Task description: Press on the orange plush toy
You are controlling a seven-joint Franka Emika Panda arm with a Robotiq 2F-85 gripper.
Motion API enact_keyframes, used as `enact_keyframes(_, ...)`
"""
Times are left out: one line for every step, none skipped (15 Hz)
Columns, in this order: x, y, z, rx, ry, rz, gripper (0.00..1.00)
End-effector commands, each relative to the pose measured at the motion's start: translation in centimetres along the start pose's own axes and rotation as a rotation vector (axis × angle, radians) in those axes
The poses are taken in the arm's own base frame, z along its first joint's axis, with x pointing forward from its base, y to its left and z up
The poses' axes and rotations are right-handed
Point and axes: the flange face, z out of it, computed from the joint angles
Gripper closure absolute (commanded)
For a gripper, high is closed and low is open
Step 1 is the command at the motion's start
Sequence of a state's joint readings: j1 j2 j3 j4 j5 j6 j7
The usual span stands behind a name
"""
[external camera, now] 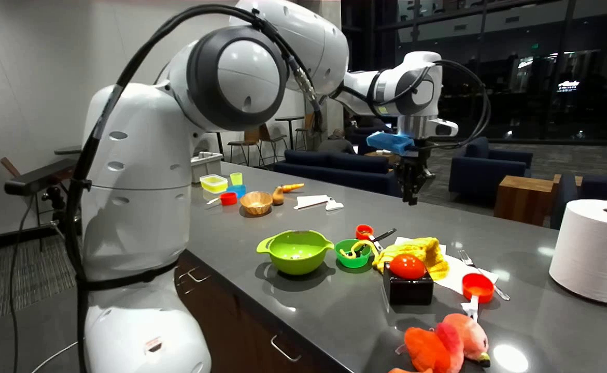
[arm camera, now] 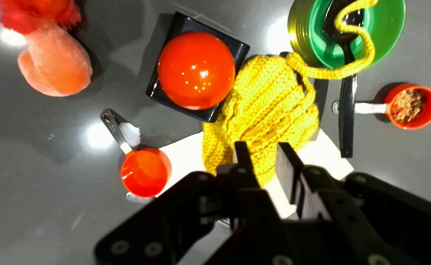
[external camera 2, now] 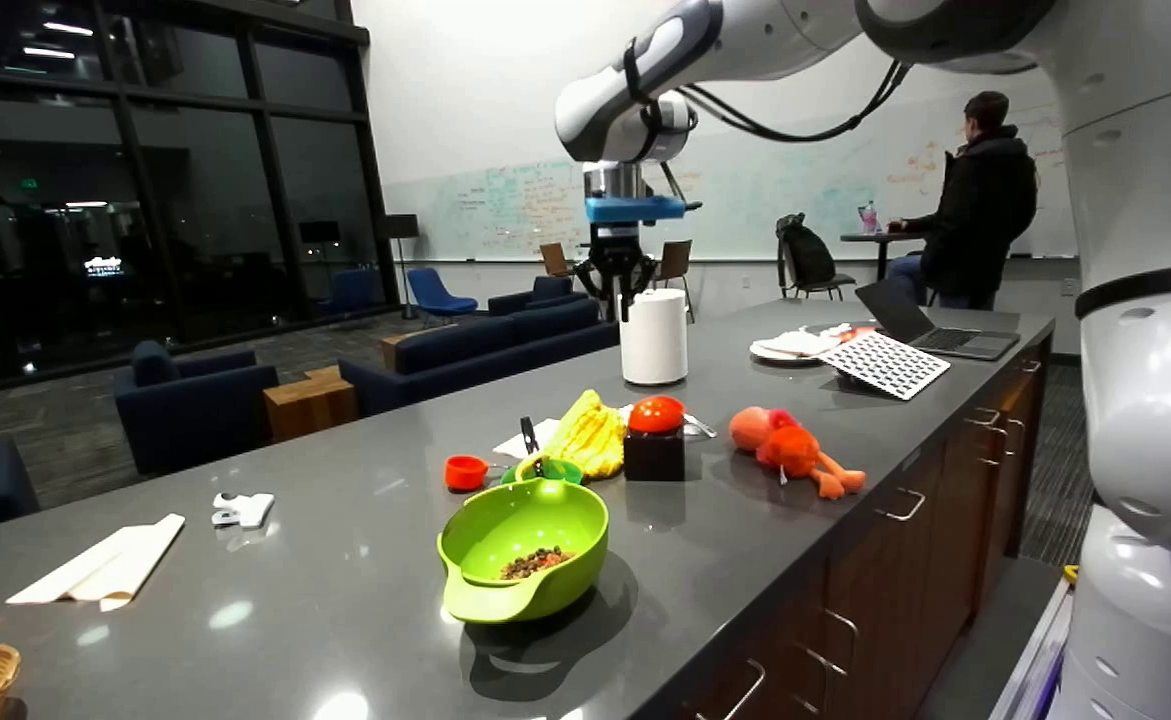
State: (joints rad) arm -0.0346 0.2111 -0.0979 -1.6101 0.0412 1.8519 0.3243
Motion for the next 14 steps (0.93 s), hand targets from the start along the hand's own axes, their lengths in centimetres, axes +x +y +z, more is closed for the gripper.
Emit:
enact_keyframes(-5.9, -1.5, -2.2, -0.025, -0.002, -0.203, 0.44)
enact_keyframes(-7.2, -2.0, -2.5, -0.018, -0.012, -0.241, 0.38)
enact_keyframes(-8.7, -2.6, -2.8, -0.007, -0.018, -0.278, 0.30)
enact_keyframes(-10.1, -3.2, -3.1, 0.002, -0.023, -0.314, 0.24)
enact_keyframes(-11.5, -3.6, -3.2, 0.004, -0.033, -0.346, 0.16)
enact_keyframes(-13.2, -4.1, -3.3, 0.006, -0.039, -0.384, 0.10)
enact_keyframes(-14.6, -4.4, -3.4, 0.003, -0.047, -0.414, 0.02)
enact_keyframes(-16.1, -4.8, -3.5, 0.000, -0.048, -0.444, 0.01)
enact_keyframes(-17.4, -5.1, -3.4, -0.002, -0.048, -0.474, 0.00)
enact_keyframes(-18.5, -5.4, -3.4, -0.005, -0.051, -0.502, 0.00)
enact_keyframes(-19.8, -5.6, -3.4, -0.005, -0.057, -0.533, 0.00)
enact_keyframes(-21.0, -5.8, -3.3, -0.010, -0.063, -0.565, 0.00)
enact_keyframes(-22.1, -5.9, -3.2, -0.014, -0.079, -0.595, 0.00)
enact_keyframes(-23.1, -6.1, -3.1, -0.019, -0.083, -0.623, 0.00)
